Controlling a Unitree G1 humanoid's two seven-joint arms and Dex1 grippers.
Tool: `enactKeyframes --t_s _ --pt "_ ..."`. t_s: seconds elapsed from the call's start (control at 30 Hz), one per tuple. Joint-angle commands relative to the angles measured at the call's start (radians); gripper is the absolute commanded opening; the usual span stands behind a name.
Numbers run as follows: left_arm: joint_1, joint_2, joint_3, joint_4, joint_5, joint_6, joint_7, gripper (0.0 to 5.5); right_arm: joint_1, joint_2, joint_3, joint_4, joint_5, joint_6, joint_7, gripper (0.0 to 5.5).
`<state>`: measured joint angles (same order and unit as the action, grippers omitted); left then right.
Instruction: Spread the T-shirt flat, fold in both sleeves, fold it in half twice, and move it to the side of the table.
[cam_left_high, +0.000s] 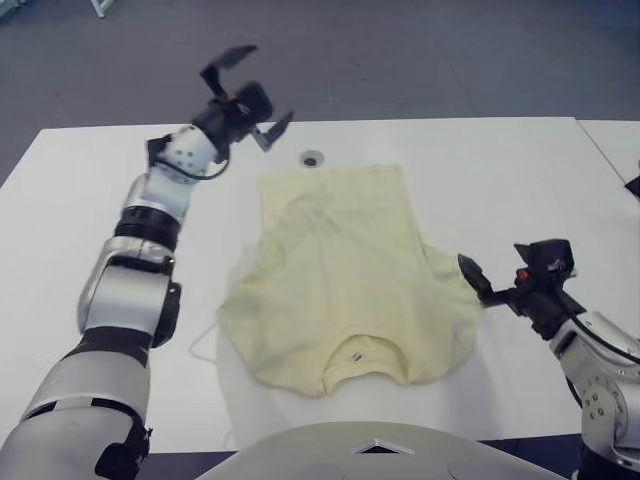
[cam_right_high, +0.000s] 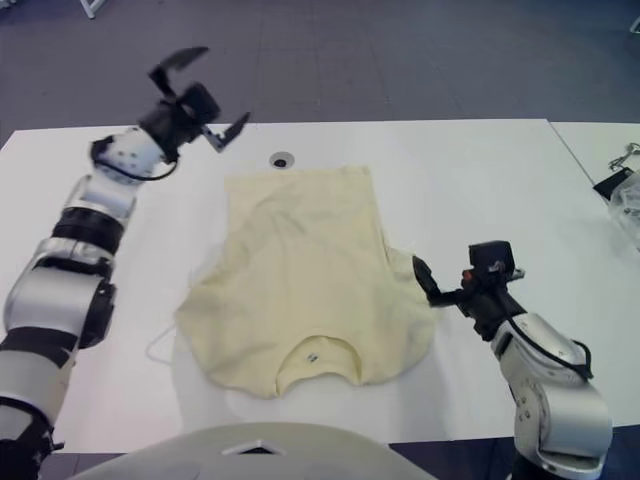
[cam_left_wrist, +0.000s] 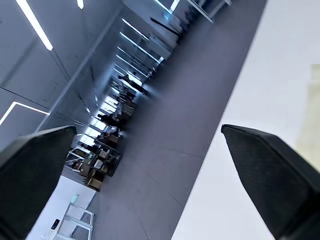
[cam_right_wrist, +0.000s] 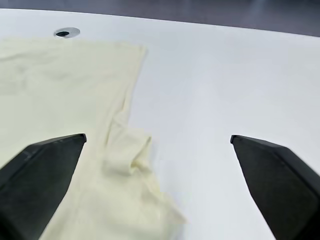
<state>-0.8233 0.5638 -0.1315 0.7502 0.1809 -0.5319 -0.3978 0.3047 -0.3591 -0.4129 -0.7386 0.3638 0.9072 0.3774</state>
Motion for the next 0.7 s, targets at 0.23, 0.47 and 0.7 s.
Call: enactKeyframes --t_s 0.23,0.47,0.7 --pt "1.226 0.032 0.42 -1.165 -0.56 0.708 -0.092 5.4 0.222 0.178 -0.074 0.003 0.079 -0.04 -0.041 5.19" --pt "1.408 0.024 0.478 -1.225 -0.654 0.864 -0.087 5.4 0.157 0.211 -0.097 0.097 0.105 -0.032 -0.088 4.7" --pt "1.417 -0.023 0.452 -1.241 -0.727 1.058 -0.048 4.39 0.085 0.203 -0.067 0.208 0.109 -0.059 -0.124 3.54"
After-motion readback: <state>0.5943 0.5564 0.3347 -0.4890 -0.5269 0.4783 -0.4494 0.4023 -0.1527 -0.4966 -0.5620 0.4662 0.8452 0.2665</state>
